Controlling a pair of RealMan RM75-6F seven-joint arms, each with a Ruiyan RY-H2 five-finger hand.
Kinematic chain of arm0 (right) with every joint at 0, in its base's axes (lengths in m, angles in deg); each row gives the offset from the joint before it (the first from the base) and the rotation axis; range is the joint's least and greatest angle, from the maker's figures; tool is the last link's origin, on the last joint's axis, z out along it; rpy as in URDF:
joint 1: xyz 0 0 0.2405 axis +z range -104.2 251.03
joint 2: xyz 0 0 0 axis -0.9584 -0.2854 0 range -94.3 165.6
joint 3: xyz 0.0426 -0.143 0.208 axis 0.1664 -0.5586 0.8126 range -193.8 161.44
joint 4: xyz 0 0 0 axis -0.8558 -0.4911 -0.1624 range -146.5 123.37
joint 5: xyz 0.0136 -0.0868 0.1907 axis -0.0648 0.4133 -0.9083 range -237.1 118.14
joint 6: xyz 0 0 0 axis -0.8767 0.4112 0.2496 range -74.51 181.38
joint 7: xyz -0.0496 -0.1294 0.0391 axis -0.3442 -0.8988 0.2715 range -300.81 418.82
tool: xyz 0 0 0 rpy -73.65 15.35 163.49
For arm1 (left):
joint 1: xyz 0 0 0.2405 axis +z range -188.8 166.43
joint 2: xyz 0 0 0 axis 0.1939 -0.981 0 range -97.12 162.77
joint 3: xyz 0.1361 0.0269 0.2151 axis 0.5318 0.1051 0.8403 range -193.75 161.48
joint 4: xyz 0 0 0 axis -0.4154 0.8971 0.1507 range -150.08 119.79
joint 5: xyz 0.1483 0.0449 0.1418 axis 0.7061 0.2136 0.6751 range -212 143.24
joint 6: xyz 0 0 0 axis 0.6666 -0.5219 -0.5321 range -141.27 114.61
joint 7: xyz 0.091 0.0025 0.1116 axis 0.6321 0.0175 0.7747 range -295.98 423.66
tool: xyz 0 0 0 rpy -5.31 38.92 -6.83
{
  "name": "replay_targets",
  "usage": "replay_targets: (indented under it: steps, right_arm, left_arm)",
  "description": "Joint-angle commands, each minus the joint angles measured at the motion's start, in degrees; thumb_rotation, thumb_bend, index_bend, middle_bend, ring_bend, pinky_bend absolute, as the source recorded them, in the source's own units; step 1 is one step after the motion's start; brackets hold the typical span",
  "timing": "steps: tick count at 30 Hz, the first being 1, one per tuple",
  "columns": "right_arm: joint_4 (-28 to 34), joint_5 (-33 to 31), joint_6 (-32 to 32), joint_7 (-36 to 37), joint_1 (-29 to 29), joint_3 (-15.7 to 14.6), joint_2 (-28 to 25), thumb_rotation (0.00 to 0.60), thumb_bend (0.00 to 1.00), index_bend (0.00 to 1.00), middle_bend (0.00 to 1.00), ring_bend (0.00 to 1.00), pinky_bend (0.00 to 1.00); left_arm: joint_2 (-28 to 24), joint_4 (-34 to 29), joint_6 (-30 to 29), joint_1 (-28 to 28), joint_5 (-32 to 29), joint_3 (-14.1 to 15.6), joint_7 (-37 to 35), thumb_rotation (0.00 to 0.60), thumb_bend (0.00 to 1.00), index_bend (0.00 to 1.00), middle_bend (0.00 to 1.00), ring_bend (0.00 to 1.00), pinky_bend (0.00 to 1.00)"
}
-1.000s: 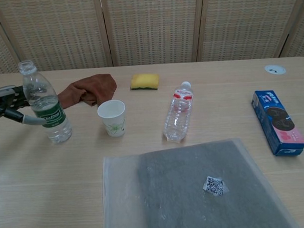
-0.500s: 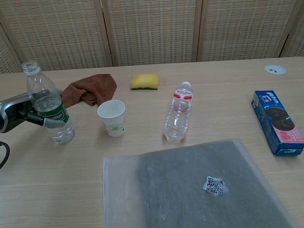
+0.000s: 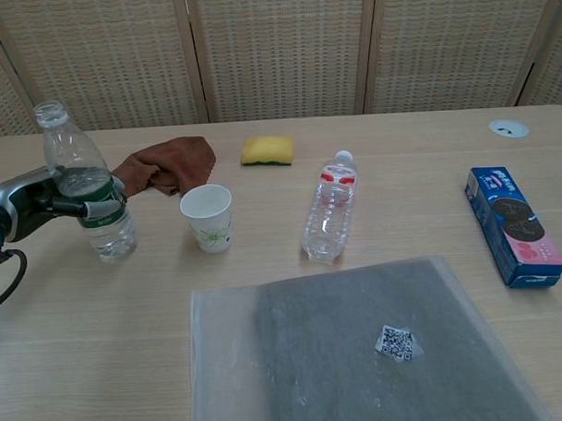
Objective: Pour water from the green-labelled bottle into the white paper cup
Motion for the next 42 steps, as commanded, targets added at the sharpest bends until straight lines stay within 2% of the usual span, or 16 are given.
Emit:
replay_targets:
  steps: [1, 9, 16, 24, 34, 42]
  right_arm:
    - [0.0, 0.0, 0.1, -0.2, 0.0, -0.1, 0.1, 0.600, 0.00, 0.02, 0.00, 0.00, 0.00]
    - [0.3, 0.4, 0.0, -0.6, 0.1, -0.3, 0.2, 0.600, 0.00, 0.02, 0.00, 0.00, 0.00]
    - [0.5, 0.7, 0.0, -1.1, 0.2, -0.5, 0.3, 0.600, 0.00, 0.02, 0.00, 0.00, 0.00]
    - [0.5, 0.6, 0.4, -1.6, 0.3, -0.6, 0.4, 0.600, 0.00, 0.02, 0.00, 0.00, 0.00]
    - [0.4, 0.9, 0.3, -1.5, 0.3, -0.7, 0.4, 0.600, 0.00, 0.02, 0.00, 0.00, 0.00]
    - [0.4, 0.4, 0.2, -1.0, 0.3, -0.5, 0.2, 0.600, 0.00, 0.02, 0.00, 0.00, 0.00]
  left_arm:
    - [-1.5, -1.1, -1.8, 0.4, 1.1, 0.2, -1.1, 0.600, 0.50, 0.62, 0.48, 0.31, 0.29]
    - [-5.1, -2.5, -4.1, 0.8, 2.9, 1.1, 1.0, 0.600, 0.51, 0.62, 0.49, 0.31, 0.31]
    - [-12.6, -5.8, -4.4, -0.2, 5.8, 3.7, 12.8, 0.600, 0.56, 0.64, 0.49, 0.31, 0.32]
    - [-17.3, -12.3, -1.8, -2.0, 3.2, 2.7, 26.5, 0.600, 0.58, 0.64, 0.49, 0.31, 0.34]
    - [-16.0, -13.8, 2.5, -4.2, -3.3, 0.9, 41.1, 0.600, 0.59, 0.66, 0.50, 0.33, 0.35]
    - [-15.2, -14.5, 3.2, -6.0, -6.7, -0.2, 52.1, 0.600, 0.61, 0.68, 0.51, 0.33, 0.35]
